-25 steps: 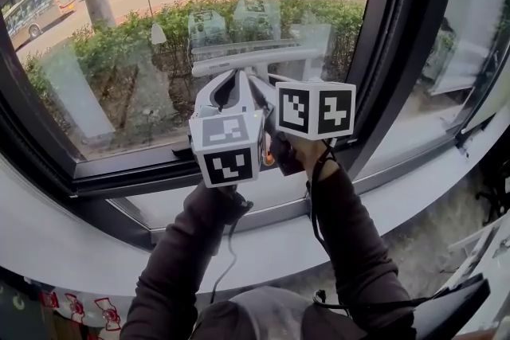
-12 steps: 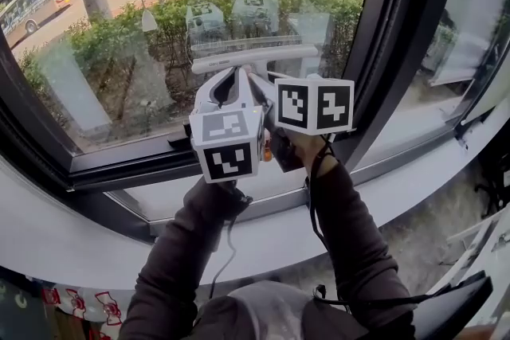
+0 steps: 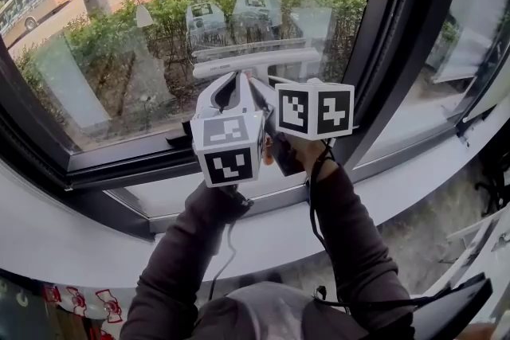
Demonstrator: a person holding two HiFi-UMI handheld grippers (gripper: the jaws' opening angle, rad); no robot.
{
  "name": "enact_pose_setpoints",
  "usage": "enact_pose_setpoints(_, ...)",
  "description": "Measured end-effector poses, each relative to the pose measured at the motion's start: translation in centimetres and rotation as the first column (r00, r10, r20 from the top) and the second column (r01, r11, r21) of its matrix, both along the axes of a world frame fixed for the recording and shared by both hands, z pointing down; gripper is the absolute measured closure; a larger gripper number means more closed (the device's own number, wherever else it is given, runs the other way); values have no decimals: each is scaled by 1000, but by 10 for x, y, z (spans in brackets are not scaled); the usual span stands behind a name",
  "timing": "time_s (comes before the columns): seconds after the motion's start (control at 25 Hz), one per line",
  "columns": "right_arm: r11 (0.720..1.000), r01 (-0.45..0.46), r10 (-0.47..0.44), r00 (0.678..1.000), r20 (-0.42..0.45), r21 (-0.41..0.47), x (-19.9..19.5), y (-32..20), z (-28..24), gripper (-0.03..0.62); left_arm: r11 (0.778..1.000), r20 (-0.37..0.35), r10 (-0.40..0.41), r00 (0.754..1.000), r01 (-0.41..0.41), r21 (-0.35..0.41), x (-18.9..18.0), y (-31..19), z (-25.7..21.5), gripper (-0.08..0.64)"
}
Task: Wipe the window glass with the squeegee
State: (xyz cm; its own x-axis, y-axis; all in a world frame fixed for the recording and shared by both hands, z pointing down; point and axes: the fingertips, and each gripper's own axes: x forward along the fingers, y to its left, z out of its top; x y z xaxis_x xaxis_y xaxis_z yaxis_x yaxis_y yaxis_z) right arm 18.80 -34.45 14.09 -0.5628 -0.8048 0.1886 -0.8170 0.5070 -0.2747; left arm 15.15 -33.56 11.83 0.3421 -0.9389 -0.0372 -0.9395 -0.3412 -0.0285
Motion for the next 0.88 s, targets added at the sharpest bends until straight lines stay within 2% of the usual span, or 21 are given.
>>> enact_pose_setpoints(0.88, 996, 3, -3, 1000, 5, -89, 2, 1, 40, 520, 996, -1, 21, 1000, -21, -85, 5, -1, 39, 560)
